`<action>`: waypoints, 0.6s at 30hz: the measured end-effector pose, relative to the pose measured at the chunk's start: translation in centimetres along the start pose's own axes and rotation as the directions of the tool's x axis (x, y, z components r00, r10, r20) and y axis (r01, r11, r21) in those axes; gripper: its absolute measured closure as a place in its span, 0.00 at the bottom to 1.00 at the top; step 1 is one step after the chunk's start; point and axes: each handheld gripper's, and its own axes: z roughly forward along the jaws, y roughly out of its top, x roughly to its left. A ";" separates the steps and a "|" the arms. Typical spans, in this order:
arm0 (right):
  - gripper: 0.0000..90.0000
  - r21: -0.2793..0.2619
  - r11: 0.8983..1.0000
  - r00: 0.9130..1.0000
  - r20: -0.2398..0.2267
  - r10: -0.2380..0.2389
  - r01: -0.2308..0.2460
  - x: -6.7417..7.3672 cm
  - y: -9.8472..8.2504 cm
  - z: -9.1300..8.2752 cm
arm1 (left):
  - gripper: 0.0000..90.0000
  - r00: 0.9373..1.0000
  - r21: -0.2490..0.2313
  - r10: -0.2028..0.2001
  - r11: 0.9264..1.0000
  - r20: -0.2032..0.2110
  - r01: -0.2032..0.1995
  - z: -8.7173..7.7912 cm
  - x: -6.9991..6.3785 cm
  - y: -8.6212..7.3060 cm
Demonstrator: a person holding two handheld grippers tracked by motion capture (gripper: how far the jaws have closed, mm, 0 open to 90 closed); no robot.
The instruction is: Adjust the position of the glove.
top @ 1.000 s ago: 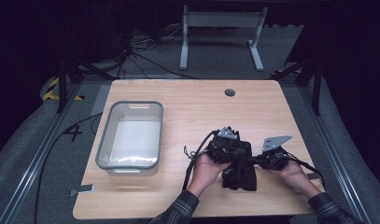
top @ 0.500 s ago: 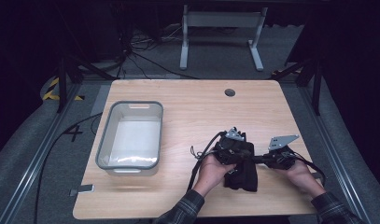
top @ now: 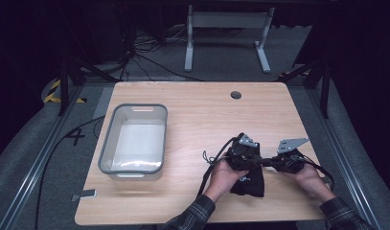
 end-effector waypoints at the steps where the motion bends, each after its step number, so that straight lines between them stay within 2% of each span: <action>1: 0.99 -0.007 1.000 1.000 0.008 0.002 -0.002 -0.1 0.0 -0.1 | 0.91 1.000 -0.001 0.005 1.000 0.000 -0.005 -0.2 0.0 0.0; 3: 0.98 -0.016 1.000 1.000 0.012 0.007 -0.007 -0.2 -0.1 -0.3 | 0.93 1.000 -0.003 0.006 1.000 0.001 -0.006 -0.3 0.0 0.1; 4: 0.95 -0.021 1.000 1.000 0.009 0.014 -0.014 -0.3 -0.2 -0.4 | 0.93 1.000 -0.002 0.011 1.000 0.001 -0.011 -0.5 0.0 0.0; 6: 0.88 -0.016 1.000 0.999 0.031 0.015 -0.014 -0.5 -0.6 -0.7 | 0.99 1.000 0.002 0.008 1.000 0.005 -0.008 -0.7 -0.1 0.0; 7: 0.85 -0.016 1.000 0.999 0.044 0.019 -0.018 -0.6 -0.8 -0.9 | 1.00 1.000 0.005 0.009 1.000 0.003 -0.009 -0.8 -0.1 -0.1; 9: 0.72 -0.019 0.999 0.997 0.073 0.031 -0.030 -0.8 -1.2 -1.3 | 1.00 1.000 0.016 0.013 1.000 0.003 -0.013 -0.7 -0.3 -0.3; 11: 0.56 -0.021 0.998 0.993 0.105 0.054 -0.053 -1.2 -1.7 -1.6 | 1.00 1.000 0.029 0.016 0.999 0.003 -0.016 -0.4 -0.4 -0.5; 14: 0.42 -0.033 0.996 0.988 0.122 0.090 -0.086 -2.0 -2.5 -2.1 | 1.00 0.999 0.053 0.035 0.998 0.006 -0.035 0.1 -0.6 -0.8; 18: 0.28 -0.052 0.993 0.983 0.148 0.111 -0.105 -2.7 -2.9 -2.4 | 1.00 0.998 0.083 0.054 0.995 0.026 -0.056 1.1 -1.1 -1.0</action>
